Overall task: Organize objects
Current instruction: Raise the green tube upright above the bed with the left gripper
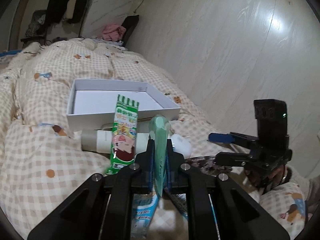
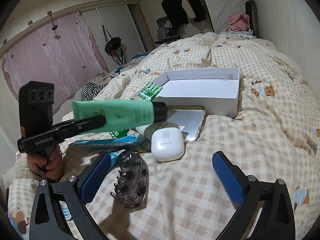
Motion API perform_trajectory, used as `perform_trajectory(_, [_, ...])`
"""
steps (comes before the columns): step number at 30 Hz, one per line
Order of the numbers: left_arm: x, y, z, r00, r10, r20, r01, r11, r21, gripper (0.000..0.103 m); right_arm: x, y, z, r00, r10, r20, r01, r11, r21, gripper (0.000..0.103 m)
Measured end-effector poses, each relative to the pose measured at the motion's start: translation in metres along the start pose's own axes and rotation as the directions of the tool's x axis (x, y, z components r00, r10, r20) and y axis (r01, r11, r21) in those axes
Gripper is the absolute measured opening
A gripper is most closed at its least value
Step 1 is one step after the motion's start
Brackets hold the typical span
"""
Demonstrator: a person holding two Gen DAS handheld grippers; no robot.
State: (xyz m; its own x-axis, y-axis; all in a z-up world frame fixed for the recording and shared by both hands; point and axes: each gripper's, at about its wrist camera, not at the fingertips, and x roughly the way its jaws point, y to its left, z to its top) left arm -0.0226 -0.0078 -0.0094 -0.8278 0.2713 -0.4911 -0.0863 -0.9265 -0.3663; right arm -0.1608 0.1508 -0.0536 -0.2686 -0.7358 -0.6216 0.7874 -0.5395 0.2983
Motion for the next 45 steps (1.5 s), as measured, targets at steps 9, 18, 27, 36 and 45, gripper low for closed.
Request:
perform_trajectory(9, [0.008,-0.002,-0.002,0.999,0.020,-0.025,-0.020,1.000,0.018,0.010,0.001,0.000,0.001,1.000,0.001,-0.002,-0.001,1.000,0.003,0.103])
perform_trajectory(18, [-0.035,0.012,0.005,0.982,0.037,0.187,-0.023,0.997,-0.079,0.010,0.001,-0.001,0.000,1.000,0.005,0.000,-0.005,1.000,0.011,0.103])
perform_trajectory(27, [-0.053,0.034,0.008,0.959,-0.021,0.284,0.081,0.977,-0.199,0.010,0.002,-0.001,0.000,1.000,0.004,-0.004,-0.004,1.000,0.016,0.103])
perform_trajectory(36, [-0.070,0.039,0.012,0.938,-0.032,0.345,0.118,0.966,-0.232,0.010,-0.002,-0.001,0.003,1.000,0.011,0.008,-0.012,1.000,0.012,0.103])
perform_trajectory(45, [-0.065,0.038,0.009,0.945,-0.021,0.325,0.100,0.968,-0.229,0.010,-0.002,0.024,0.038,0.986,0.149,-0.076,-0.158,0.978,-0.133,0.071])
